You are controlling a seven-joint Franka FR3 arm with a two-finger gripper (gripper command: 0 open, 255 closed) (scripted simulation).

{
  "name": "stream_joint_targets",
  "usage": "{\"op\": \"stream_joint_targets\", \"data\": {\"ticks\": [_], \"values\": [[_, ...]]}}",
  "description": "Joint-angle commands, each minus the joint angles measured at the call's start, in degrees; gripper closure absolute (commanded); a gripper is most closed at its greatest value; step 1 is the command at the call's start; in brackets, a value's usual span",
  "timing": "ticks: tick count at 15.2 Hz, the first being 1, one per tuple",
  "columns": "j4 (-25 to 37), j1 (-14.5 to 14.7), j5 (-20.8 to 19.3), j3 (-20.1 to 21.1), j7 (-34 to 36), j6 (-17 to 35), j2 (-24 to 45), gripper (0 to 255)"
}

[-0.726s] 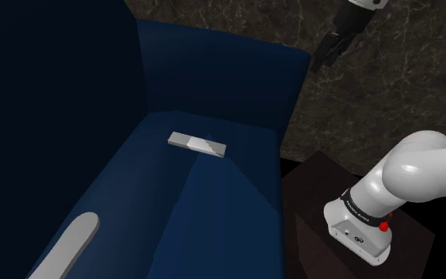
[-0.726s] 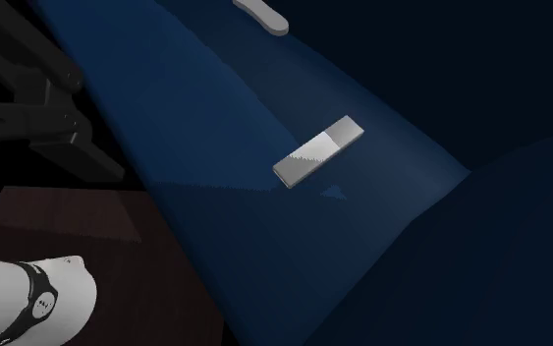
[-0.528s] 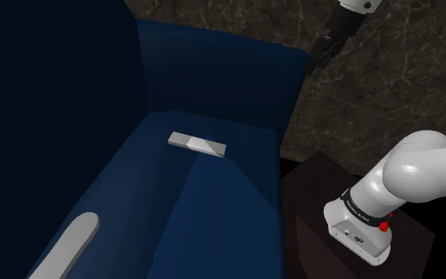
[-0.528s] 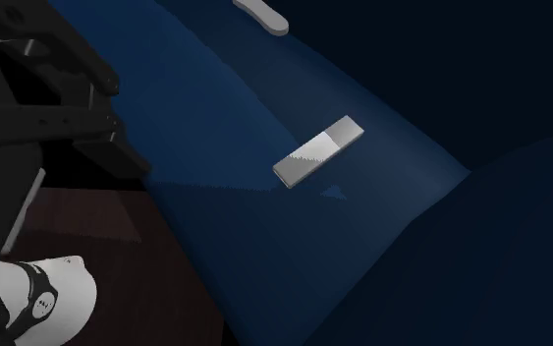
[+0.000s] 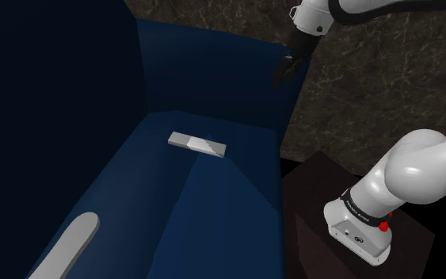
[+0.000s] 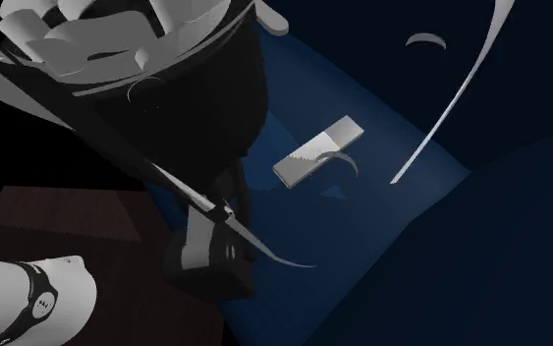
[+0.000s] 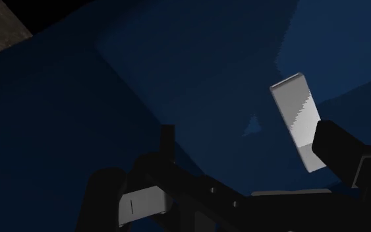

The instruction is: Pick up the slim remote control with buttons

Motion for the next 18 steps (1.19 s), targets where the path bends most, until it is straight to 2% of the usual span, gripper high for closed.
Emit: {"op": "stream_joint_targets", "data": {"ticks": [1, 10, 18], "values": [[0.3, 0.94, 0.62, 1.17, 0.03, 3.24, 3.79, 0], [5.14, 4.16, 1.41, 5.62, -0.39, 14.1, 20.9, 0], [13.13, 6.96, -0.82, 9.08, 0.37, 20.74, 36.94, 0]]}}
